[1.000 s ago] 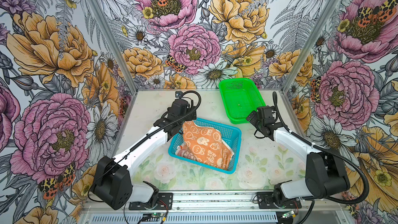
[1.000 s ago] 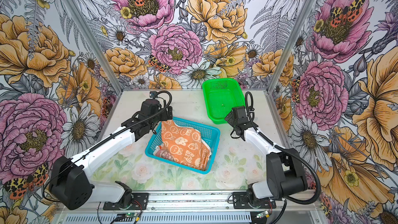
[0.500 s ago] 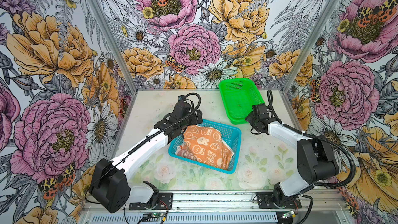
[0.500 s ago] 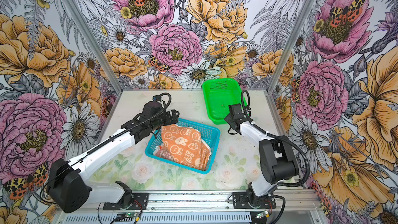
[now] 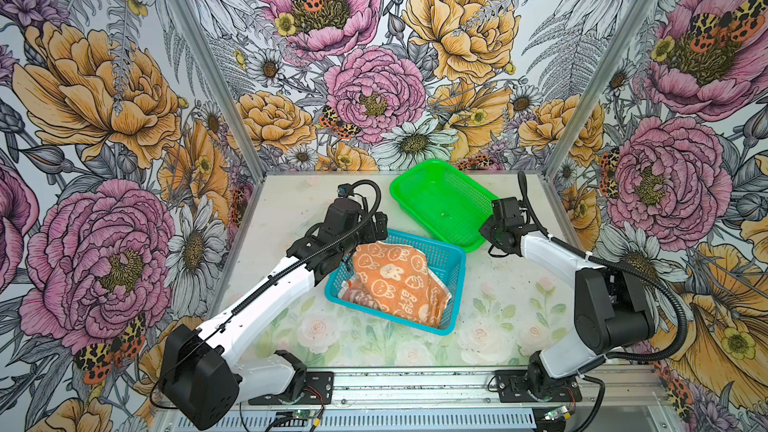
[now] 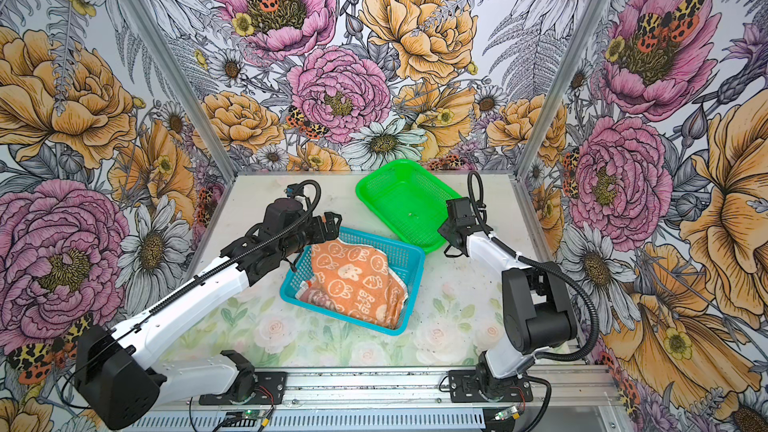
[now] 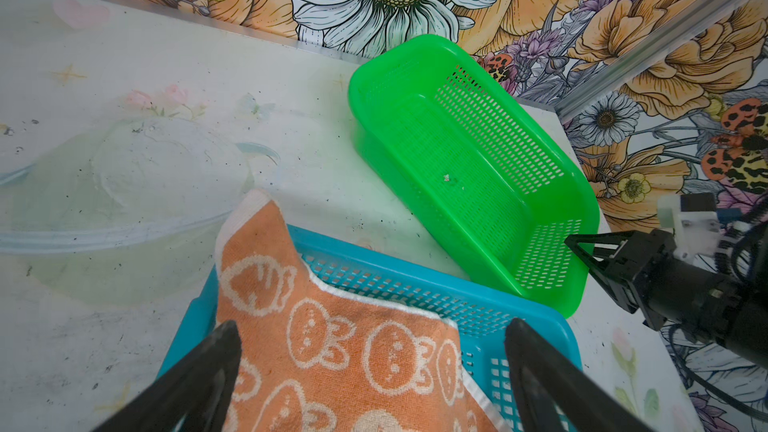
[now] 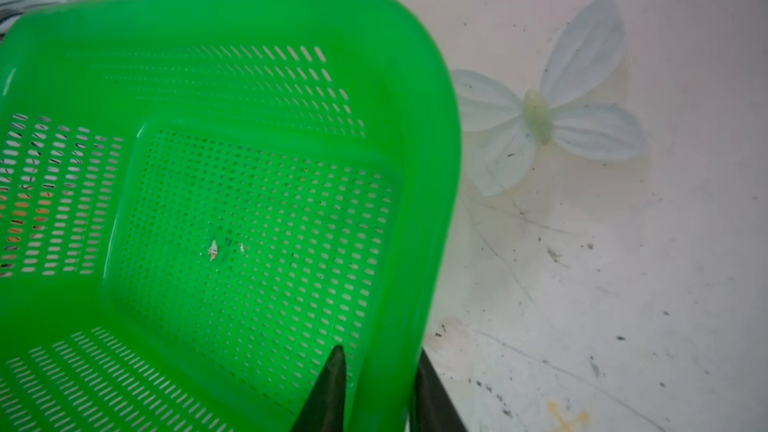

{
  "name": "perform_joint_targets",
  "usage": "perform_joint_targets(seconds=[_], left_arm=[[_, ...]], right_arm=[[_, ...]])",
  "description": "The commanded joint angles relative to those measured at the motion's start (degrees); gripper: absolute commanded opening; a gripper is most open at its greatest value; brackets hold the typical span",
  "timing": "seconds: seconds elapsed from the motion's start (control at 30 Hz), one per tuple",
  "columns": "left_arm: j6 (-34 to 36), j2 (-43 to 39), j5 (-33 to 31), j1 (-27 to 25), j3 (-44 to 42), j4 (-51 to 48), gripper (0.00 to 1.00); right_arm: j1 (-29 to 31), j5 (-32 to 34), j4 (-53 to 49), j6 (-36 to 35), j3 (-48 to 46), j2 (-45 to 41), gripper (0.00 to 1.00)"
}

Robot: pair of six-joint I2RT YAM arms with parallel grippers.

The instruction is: Fold and stack the towels

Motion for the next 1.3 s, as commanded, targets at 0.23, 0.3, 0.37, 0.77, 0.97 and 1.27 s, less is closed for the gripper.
perform_joint_targets(seconds=[0.23, 0.3, 0.37, 0.77, 0.97, 1.27], left_arm=[[1.21, -0.3, -0.23, 1.52, -2.0, -0.48, 0.99], [0.34, -0.32, 1.15, 2.82, -2.28, -0.8, 0.99], [-0.41, -0.34, 2.59, 4.34, -2.55, -1.26, 0.99], [0.63, 0.55, 4.75, 11.22, 0.78, -6.04, 0.99], [1.94, 3.05, 5.48, 13.16, 4.69, -8.97, 0.99], [2.57, 4.88, 7.26, 15.99, 8.48, -10.95, 0.99]], right_arm=[[0.12, -2.89, -6.07, -14.49, 13.46, 9.11, 0.12], [0.75, -3.18, -6.69, -16.79, 17.24, 11.76, 0.1], [1.47, -3.99, -7.08, -18.78, 20.9, 14.28, 0.1], [7.72, -8.57, -10.91, -25.84, 45.3, 31.88, 0.11], [10.97, -10.71, -11.6, -20.12, 53.55, 38.45, 0.1], [15.48, -11.37, -11.95, -11.61, 62.59, 44.68, 0.22]])
